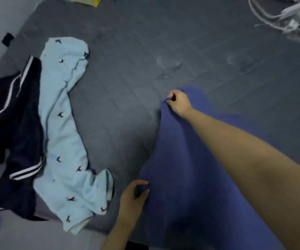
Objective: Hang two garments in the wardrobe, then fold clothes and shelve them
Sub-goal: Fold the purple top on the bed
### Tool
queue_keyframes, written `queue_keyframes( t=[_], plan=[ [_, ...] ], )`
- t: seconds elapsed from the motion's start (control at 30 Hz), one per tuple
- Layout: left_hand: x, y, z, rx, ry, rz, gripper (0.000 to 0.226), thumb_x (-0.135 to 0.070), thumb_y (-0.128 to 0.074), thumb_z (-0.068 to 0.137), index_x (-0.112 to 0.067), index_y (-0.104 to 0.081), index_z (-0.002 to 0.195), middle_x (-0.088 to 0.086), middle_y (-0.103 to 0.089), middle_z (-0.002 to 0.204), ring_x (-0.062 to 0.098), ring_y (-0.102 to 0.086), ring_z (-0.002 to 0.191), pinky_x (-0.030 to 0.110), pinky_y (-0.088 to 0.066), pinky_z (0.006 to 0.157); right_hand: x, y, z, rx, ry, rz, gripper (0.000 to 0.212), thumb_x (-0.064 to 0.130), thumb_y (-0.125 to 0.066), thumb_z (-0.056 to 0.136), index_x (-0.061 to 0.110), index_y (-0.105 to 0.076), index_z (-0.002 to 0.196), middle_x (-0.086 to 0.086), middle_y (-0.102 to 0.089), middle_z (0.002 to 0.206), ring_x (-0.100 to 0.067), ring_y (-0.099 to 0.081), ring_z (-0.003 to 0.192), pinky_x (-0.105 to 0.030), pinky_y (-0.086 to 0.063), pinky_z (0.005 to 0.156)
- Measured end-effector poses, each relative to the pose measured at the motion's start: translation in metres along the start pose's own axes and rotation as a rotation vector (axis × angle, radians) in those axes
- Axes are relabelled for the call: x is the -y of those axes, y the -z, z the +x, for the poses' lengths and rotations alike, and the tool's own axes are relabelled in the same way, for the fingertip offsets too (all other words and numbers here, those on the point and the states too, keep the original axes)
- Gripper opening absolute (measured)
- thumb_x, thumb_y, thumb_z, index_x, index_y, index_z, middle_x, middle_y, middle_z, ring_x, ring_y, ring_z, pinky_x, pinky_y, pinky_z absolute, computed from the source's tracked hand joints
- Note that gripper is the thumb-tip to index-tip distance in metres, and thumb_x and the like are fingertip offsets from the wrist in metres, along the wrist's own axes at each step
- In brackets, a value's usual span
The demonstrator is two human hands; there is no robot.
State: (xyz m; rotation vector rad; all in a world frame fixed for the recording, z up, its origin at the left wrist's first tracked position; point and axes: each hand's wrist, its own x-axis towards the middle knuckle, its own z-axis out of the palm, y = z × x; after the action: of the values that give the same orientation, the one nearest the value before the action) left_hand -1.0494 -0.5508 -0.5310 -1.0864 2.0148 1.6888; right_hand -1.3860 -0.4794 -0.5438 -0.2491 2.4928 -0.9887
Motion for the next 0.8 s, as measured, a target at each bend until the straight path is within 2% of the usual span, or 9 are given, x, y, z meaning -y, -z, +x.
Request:
queue_keyframes(
  t=[0.07,0.2,0.27,0.33,0.43,0.5,0.57,0.7,0.8],
  plan=[
    [0.047,0.011,0.035,-0.034,0.044,0.013,0.019,-0.004,-0.059,0.094,-0.023,-0.062,0.097,-0.002,-0.065,0.106,0.02,-0.064,0.1,0.024,-0.052,0.081,-0.015,-0.068,0.023,0.029,-0.019,-0.01,0.004,0.003,-0.058,0.091,0.004,-0.057,0.087,-0.019,-0.066,0.104,-0.03,-0.059,0.101,-0.028,-0.039,0.077],
    [0.109,0.03,0.078,-0.107,0.024,0.13,0.024,0.002,-0.057,0.092,-0.017,-0.063,0.106,0.0,-0.064,0.109,0.015,-0.061,0.097,0.023,-0.048,0.086,-0.041,-0.154,0.042,-0.014,0.001,-0.017,0.019,0.001,-0.055,0.09,-0.007,-0.059,0.107,-0.02,-0.059,0.116,-0.031,-0.055,0.109,-0.025,-0.037,0.087],
    [0.126,0.034,0.085,-0.132,0.007,0.127,0.032,0.006,-0.055,0.092,-0.023,-0.061,0.105,0.0,-0.065,0.106,0.009,-0.061,0.091,0.02,-0.047,0.084,-0.049,-0.172,0.041,-0.069,0.083,-0.037,0.021,-0.001,-0.053,0.091,-0.008,-0.057,0.11,-0.019,-0.052,0.125,-0.029,-0.051,0.116,-0.021,-0.035,0.091],
    [0.136,0.032,0.086,-0.166,-0.019,0.13,0.034,0.002,-0.056,0.093,-0.03,-0.057,0.105,-0.007,-0.065,0.1,0.004,-0.061,0.085,0.016,-0.047,0.08,-0.053,-0.178,0.039,-0.08,0.167,-0.066,0.024,-0.001,-0.051,0.093,-0.005,-0.055,0.116,-0.019,-0.039,0.144,-0.027,-0.041,0.133,-0.022,-0.032,0.103],
    [0.136,0.022,0.083,-0.251,0.026,0.001,0.037,-0.013,-0.062,0.093,-0.021,-0.048,0.126,-0.012,-0.06,0.107,-0.003,-0.061,0.091,0.011,-0.049,0.077,-0.052,-0.176,0.024,-0.069,0.249,-0.026,0.044,-0.003,-0.051,0.093,-0.003,-0.043,0.136,-0.019,-0.018,0.158,-0.03,-0.018,0.148,-0.028,-0.019,0.119],
    [0.13,0.015,0.08,-0.319,0.113,-0.127,0.056,-0.02,-0.07,0.088,-0.014,-0.04,0.135,-0.01,-0.058,0.107,-0.011,-0.059,0.088,0.004,-0.047,0.067,-0.058,-0.17,-0.006,-0.104,0.227,0.088,0.048,-0.006,-0.052,0.092,-0.007,-0.04,0.139,-0.023,-0.025,0.154,-0.034,-0.023,0.146,-0.033,-0.019,0.12],
    [0.124,0.011,0.077,-0.335,0.232,-0.203,0.063,-0.026,-0.074,0.084,-0.011,-0.04,0.135,-0.009,-0.058,0.104,-0.006,-0.06,0.086,0.007,-0.048,0.064,-0.071,-0.164,-0.058,-0.151,0.15,0.242,0.041,-0.01,-0.051,0.091,-0.008,-0.047,0.131,-0.023,-0.043,0.142,-0.034,-0.039,0.137,-0.039,-0.028,0.117],
    [0.115,0.006,0.072,-0.227,0.452,-0.311,0.041,-0.034,-0.072,0.086,-0.005,-0.061,0.113,-0.001,-0.068,0.103,0.016,-0.064,0.091,0.034,-0.053,0.084,-0.114,-0.147,-0.192,-0.313,-0.241,0.515,0.024,-0.011,-0.05,0.093,0.001,-0.061,0.111,-0.015,-0.064,0.112,-0.011,-0.06,0.102,-0.027,-0.045,0.099],
    [0.111,0.002,0.068,-0.167,0.556,-0.379,0.034,-0.033,-0.071,0.087,-0.011,-0.063,0.111,0.0,-0.065,0.103,0.021,-0.062,0.091,0.038,-0.049,0.09,-0.156,-0.132,-0.288,-0.44,-0.484,0.61,0.016,-0.011,-0.049,0.094,-0.002,-0.063,0.096,-0.009,-0.067,0.095,-0.005,-0.063,0.087,-0.025,-0.05,0.089]
  ],
)
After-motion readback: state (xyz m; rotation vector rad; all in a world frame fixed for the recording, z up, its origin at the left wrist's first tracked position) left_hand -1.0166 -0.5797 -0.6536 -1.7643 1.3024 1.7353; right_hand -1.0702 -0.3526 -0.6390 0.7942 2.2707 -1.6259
